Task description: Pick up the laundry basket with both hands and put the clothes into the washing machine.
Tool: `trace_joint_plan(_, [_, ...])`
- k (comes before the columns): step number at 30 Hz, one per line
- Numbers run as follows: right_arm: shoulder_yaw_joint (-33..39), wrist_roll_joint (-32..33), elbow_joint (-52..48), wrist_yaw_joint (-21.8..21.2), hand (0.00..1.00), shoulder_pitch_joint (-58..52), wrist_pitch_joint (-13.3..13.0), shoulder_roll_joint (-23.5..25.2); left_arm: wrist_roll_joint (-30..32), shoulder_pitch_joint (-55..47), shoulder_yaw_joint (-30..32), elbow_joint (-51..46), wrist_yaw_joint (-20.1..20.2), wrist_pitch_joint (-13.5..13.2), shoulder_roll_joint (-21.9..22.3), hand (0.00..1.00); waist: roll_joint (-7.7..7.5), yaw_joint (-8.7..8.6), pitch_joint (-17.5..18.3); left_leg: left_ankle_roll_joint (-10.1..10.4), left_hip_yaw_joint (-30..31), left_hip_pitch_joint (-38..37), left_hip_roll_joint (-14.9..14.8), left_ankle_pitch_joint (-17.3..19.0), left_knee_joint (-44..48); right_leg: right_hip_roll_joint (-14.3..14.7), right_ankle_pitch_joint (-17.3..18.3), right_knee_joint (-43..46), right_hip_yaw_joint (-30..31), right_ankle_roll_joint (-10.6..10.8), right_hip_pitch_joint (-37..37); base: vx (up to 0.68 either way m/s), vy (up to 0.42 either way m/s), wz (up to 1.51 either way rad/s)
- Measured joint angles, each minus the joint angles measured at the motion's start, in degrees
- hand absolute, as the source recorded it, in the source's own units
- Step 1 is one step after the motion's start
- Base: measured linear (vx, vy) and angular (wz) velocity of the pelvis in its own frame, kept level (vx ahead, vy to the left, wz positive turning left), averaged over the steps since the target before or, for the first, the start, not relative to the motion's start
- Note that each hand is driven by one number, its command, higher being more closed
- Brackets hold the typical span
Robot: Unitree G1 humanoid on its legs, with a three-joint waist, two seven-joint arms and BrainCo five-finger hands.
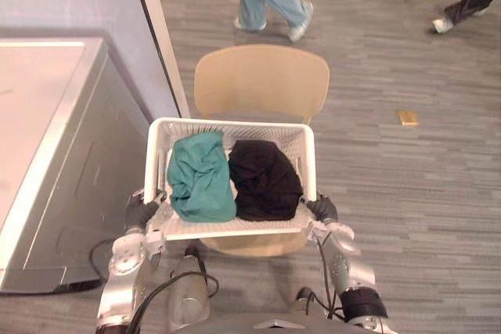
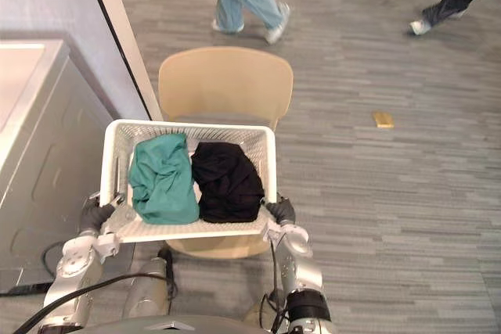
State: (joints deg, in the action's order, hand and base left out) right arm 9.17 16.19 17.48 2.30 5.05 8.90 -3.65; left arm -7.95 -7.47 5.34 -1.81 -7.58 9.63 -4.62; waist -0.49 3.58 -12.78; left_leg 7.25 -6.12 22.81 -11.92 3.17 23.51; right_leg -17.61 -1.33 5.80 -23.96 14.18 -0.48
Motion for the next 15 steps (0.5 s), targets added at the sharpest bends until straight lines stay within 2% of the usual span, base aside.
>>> trace_joint_plan(2, [0.01,0.14,0.26,0.95,1.0,2.17,0.0,-0.99,-0.63,3.54,-0.54,2.2,-0.68,0.01,-0.56,1.0,-0.13,0.13,-1.1,-0.2,0.21,0.53,-0.11,-1.31,-0.88,0.13,0.14,0.95,-0.12,-0.3,-1.24,-0.1,-0.029,0.07])
trace_joint_plan(5, [-0.26,1.69,7.16,3.23,1.0,12.87,0.35,-4.51,-3.16,14.88,-3.37,8.99,-2.23,0.02,-5.03,1.0,-0.28,1.19,-5.48,-0.77,-0.24,1.29,-0.45,-4.1,-2.81,0.41,0.03,2.2,1.3,-1.48,-4.04,-0.14,0.006,-0.09])
trace_joint_plan(6, [-1.41,1.96,9.83,4.13,1.0,16.95,0.47,-5.66,-4.16,18.16,-3.35,11.34,-2.62,0.03,-6.22,1.0,-0.27,1.22,-7.2,-0.85,-0.28,1.37,-0.66,-4.43,-2.71,0.45,-0.1,2.98,1.66,-1.32,-4.67,-0.13,0.019,-0.17])
trace_joint_plan(11, [-3.84,2.52,15.81,5.35,1.0,28.14,1.42,-8.89,-8.82,28.09,-3.97,17.58,-5.48,0.33,-9.39,1.0,-0.26,1.89,-11.21,-1.04,-0.85,2.44,-1.19,-5.1,-2.48,0.47,-0.36,4.72,2.94,-1.38,-7.21,-0.08,0.016,-0.09])
trace_joint_plan(15, [-4.65,2.52,20.03,6.7,1.0,35.03,1.6,-10.1,-12.89,36.68,-4.94,24.83,-7.25,0.32,-11.43,1.0,-0.06,1.83,-13.02,-1.22,-0.66,4.83,-1.55,-6.14,-2.59,0.69,-0.44,5.95,2.96,-1.53,-10.0,-0.08,0.007,-0.03])
